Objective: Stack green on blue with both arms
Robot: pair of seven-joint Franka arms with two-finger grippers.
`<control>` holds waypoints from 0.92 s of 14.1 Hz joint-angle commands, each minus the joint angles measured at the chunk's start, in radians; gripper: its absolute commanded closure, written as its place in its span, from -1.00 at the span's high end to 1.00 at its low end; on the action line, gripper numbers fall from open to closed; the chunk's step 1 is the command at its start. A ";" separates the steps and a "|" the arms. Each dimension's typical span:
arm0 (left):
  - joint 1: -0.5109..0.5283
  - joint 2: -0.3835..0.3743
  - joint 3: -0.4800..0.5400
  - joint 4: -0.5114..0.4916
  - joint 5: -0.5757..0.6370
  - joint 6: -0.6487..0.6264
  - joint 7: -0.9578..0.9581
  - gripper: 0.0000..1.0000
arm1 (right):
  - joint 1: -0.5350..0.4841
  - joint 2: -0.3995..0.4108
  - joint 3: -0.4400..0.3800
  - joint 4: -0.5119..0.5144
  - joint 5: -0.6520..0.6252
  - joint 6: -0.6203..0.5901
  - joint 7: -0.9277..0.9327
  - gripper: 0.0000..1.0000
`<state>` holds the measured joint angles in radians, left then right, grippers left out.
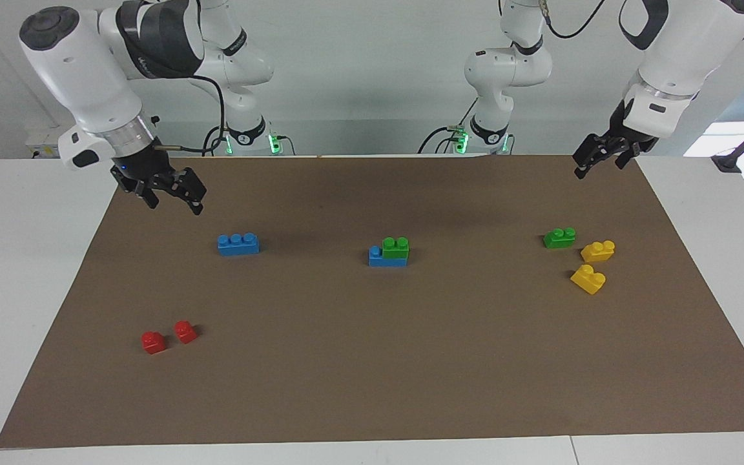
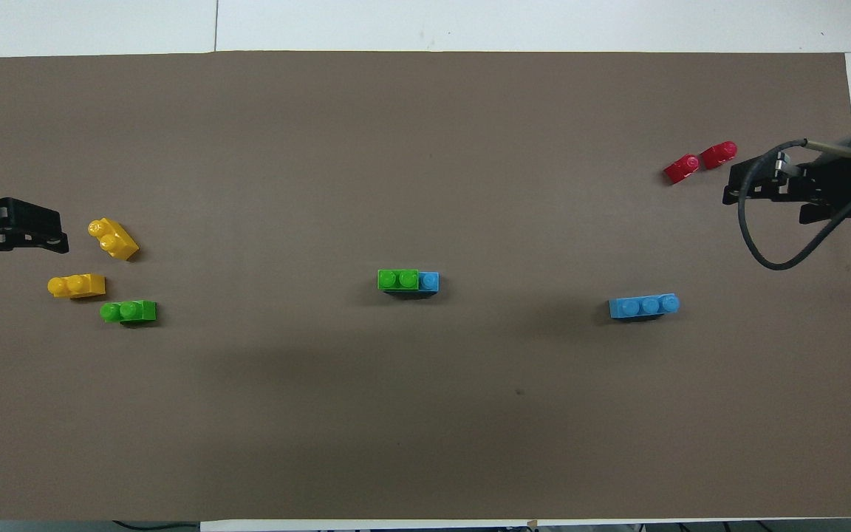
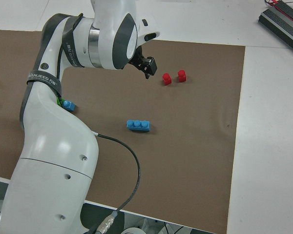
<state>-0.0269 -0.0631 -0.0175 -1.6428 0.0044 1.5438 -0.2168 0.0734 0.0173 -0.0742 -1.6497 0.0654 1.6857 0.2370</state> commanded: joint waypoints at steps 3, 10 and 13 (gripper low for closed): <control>0.016 0.016 -0.006 0.040 -0.023 -0.037 0.022 1.00 | -0.007 -0.033 0.007 0.054 -0.062 -0.119 -0.143 1.00; 0.012 0.012 -0.004 0.029 -0.030 -0.030 0.022 1.00 | -0.018 -0.083 0.007 0.065 -0.061 -0.207 -0.203 1.00; 0.009 0.014 -0.006 0.029 -0.030 -0.031 0.022 1.00 | -0.018 -0.083 0.005 0.060 -0.062 -0.202 -0.197 1.00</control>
<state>-0.0267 -0.0594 -0.0188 -1.6326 -0.0067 1.5340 -0.2134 0.0705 -0.0573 -0.0763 -1.5797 0.0189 1.4889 0.0615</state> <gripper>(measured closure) 0.000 0.000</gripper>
